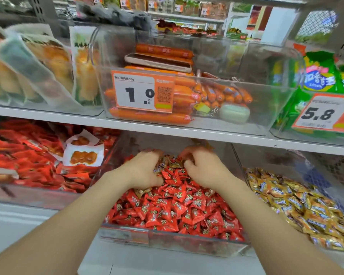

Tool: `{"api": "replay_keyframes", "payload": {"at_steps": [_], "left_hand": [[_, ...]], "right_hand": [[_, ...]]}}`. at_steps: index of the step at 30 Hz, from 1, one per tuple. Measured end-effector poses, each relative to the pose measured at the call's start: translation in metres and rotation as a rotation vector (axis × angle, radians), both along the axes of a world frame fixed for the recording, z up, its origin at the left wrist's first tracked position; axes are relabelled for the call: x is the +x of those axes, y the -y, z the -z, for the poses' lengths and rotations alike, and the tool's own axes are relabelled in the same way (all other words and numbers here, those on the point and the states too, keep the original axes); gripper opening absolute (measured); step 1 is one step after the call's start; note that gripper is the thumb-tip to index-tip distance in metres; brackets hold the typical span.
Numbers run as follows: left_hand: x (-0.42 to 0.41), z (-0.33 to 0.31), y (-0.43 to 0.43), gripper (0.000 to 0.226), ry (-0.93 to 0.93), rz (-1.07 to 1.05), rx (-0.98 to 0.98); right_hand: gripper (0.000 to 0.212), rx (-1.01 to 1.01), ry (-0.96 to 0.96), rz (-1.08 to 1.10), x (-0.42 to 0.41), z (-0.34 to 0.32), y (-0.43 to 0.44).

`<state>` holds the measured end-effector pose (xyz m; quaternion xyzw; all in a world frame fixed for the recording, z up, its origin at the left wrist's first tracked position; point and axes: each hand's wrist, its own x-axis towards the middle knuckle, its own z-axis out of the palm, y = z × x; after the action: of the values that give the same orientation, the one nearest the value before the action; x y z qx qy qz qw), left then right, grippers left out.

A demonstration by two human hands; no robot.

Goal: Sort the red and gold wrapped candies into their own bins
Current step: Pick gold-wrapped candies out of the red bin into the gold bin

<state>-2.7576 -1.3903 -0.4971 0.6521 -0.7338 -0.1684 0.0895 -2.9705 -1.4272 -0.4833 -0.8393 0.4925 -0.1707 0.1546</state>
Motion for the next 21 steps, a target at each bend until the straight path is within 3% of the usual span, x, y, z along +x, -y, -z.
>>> {"api": "replay_keyframes", "payload": {"at_steps": [4, 9, 13, 16, 21], "left_hand": [[0.002, 0.004, 0.011, 0.109, 0.082, 0.009, -0.048], [0.005, 0.01, 0.02, 0.071, -0.053, 0.041, 0.066], [0.002, 0.008, 0.025, 0.07, -0.036, 0.084, 0.057], [0.005, 0.007, 0.03, 0.041, -0.041, 0.084, 0.04], [0.012, 0.001, 0.026, 0.038, -0.055, 0.06, 0.029]], "right_hand": [[0.033, 0.047, -0.12, -0.093, 0.02, 0.02, 0.022], [0.034, 0.112, -0.209, -0.111, 0.04, 0.021, 0.034], [0.028, 0.176, -0.227, -0.122, 0.038, 0.02, 0.04], [0.024, 0.185, -0.191, -0.14, 0.035, 0.02, 0.043], [0.032, 0.175, -0.257, -0.177, 0.029, 0.014, 0.039]]}}
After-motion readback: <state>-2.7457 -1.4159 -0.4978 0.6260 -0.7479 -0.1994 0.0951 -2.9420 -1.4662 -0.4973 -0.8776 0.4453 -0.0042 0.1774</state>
